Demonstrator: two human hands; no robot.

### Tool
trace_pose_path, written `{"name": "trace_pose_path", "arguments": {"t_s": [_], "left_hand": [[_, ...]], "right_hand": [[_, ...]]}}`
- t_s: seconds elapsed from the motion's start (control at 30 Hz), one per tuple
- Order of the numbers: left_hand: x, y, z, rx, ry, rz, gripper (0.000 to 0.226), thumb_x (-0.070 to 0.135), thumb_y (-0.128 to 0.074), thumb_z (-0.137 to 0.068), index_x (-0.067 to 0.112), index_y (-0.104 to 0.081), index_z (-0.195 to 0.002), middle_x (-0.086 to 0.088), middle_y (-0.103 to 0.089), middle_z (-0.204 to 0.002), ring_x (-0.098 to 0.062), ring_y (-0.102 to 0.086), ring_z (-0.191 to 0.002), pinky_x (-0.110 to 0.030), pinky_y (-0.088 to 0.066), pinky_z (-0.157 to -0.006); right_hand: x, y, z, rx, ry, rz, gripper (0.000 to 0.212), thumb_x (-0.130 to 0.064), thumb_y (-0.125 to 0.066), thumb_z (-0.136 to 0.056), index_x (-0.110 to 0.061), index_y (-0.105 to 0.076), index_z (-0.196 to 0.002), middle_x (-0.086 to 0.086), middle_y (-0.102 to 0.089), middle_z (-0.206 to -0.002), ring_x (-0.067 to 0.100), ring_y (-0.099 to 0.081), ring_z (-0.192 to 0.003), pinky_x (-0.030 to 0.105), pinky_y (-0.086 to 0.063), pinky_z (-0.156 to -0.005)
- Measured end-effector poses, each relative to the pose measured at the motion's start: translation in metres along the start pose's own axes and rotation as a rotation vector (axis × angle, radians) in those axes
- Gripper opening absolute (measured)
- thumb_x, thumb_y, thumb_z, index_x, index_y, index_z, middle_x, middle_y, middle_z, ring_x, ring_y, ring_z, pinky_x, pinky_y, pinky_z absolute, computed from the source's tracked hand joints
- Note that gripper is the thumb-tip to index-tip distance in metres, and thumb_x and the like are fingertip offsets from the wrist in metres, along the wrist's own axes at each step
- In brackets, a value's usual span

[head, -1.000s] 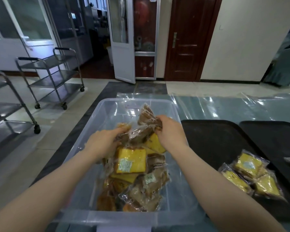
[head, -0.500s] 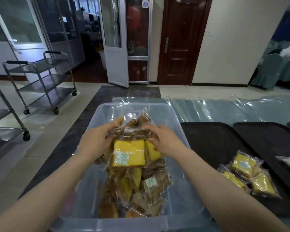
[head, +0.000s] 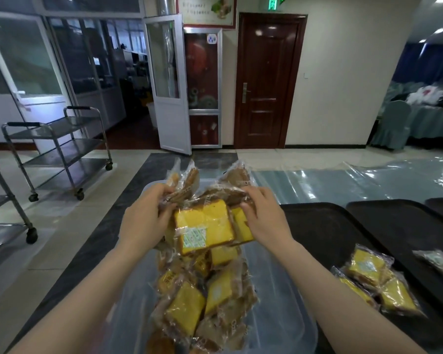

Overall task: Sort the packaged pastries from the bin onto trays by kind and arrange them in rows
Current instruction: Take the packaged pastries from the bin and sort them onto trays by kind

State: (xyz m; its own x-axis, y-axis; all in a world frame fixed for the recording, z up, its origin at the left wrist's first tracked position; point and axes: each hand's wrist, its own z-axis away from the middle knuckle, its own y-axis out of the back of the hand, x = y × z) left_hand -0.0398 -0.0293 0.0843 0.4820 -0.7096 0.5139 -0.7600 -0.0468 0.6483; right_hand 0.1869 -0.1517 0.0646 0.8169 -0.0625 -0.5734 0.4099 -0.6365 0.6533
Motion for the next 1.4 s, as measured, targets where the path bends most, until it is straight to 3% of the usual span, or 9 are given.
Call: {"name": "trace_pose_path", "arguments": {"t_s": [0.17, 0.27, 0.47, 0.57, 0.67, 0.83, 1.03, 1.17, 1.4], "left_hand": [[0.059, -0.005, -0.005, 0.147, -0.081, 0.037, 0.026, 0.019, -0.065, -0.085, 0.032, -0.054, -0.104, 0.021, -0.055, -0.089, 0.007, -0.051, -0.071, -0.017, -0.037, -0.061], [0.105, -0.022, -0.007, 0.214, -0.056, 0.095, 0.026, 0.016, -0.065, -0.085, 0.028, -0.054, -0.105, 0.029, -0.049, -0.082, 0.018, -0.05, -0.072, -0.003, -0.035, -0.06], [0.209, -0.09, -0.01, 0.166, -0.066, 0.17, 0.024, 0.022, -0.064, -0.086, 0.035, -0.049, -0.099, 0.025, -0.053, -0.086, -0.002, -0.053, -0.076, -0.025, -0.039, -0.063], [0.25, -0.134, -0.009, 0.111, -0.064, 0.199, 0.021, 0.022, -0.064, -0.085, 0.032, -0.051, -0.099, 0.023, -0.055, -0.087, -0.007, -0.056, -0.074, -0.027, -0.039, -0.061], [0.277, -0.174, -0.006, 0.05, -0.017, 0.24, 0.02, 0.023, -0.065, -0.085, 0.032, -0.05, -0.094, 0.025, -0.054, -0.084, 0.001, -0.053, -0.074, -0.024, -0.036, -0.061], [0.295, -0.234, -0.001, -0.044, 0.076, 0.266, 0.017, 0.022, -0.065, -0.085, 0.031, -0.051, -0.09, 0.024, -0.052, -0.083, 0.0, -0.051, -0.077, -0.022, -0.034, -0.062], [0.279, -0.284, 0.007, -0.135, 0.206, 0.219, 0.01, 0.034, -0.061, -0.087, 0.035, -0.053, -0.093, 0.029, -0.052, -0.08, 0.011, -0.047, -0.072, -0.02, -0.033, -0.057], [0.265, -0.306, -0.008, -0.186, 0.325, 0.215, 0.01, 0.038, -0.057, -0.089, 0.034, -0.051, -0.096, 0.021, -0.054, -0.084, -0.002, -0.053, -0.074, -0.031, -0.039, -0.065], [0.248, -0.333, -0.036, -0.213, 0.484, 0.274, 0.012, 0.034, -0.057, -0.088, 0.031, -0.05, -0.08, 0.013, -0.059, -0.078, -0.01, -0.057, -0.065, -0.027, -0.037, -0.054]], "right_hand": [[0.019, 0.053, 0.002, 0.134, 0.019, -0.112, 0.028, -0.021, -0.053, -0.095, -0.028, -0.054, -0.123, -0.005, -0.049, -0.119, 0.001, -0.044, -0.099, 0.009, -0.033, -0.077], [0.042, 0.094, 0.008, 0.196, -0.002, -0.205, 0.027, -0.02, -0.053, -0.095, -0.028, -0.054, -0.121, -0.005, -0.049, -0.116, 0.001, -0.047, -0.097, 0.014, -0.038, -0.082], [0.122, 0.19, 0.029, 0.237, -0.066, -0.293, 0.03, -0.017, -0.054, -0.095, -0.042, -0.049, -0.111, -0.011, -0.053, -0.112, -0.011, -0.048, -0.097, 0.005, -0.036, -0.077], [0.168, 0.231, 0.041, 0.204, -0.121, -0.341, 0.027, -0.018, -0.054, -0.095, -0.037, -0.054, -0.114, -0.009, -0.059, -0.113, 0.001, -0.054, -0.102, 0.019, -0.042, -0.082], [0.208, 0.254, 0.052, 0.195, -0.209, -0.376, 0.027, -0.016, -0.056, -0.094, -0.035, -0.056, -0.114, -0.015, -0.061, -0.109, 0.002, -0.056, -0.103, 0.017, -0.042, -0.078], [0.268, 0.264, 0.069, 0.162, -0.375, -0.408, 0.027, -0.016, -0.059, -0.09, -0.028, -0.062, -0.114, -0.012, -0.067, -0.105, 0.01, -0.062, -0.099, 0.032, -0.051, -0.083], [0.306, 0.25, 0.071, 0.144, -0.564, -0.432, 0.023, -0.013, -0.063, -0.084, -0.031, -0.066, -0.098, -0.008, -0.07, -0.089, 0.016, -0.069, -0.082, 0.036, -0.058, -0.068], [0.322, 0.239, 0.063, 0.171, -0.683, -0.419, 0.019, -0.01, -0.062, -0.085, -0.028, -0.064, -0.089, -0.002, -0.07, -0.084, 0.022, -0.068, -0.078, 0.045, -0.057, -0.07], [0.346, 0.226, 0.046, 0.234, -0.823, -0.422, 0.015, -0.009, -0.057, -0.086, -0.024, -0.057, -0.086, 0.011, -0.065, -0.09, 0.026, -0.061, -0.076, 0.049, -0.054, -0.076]]}}
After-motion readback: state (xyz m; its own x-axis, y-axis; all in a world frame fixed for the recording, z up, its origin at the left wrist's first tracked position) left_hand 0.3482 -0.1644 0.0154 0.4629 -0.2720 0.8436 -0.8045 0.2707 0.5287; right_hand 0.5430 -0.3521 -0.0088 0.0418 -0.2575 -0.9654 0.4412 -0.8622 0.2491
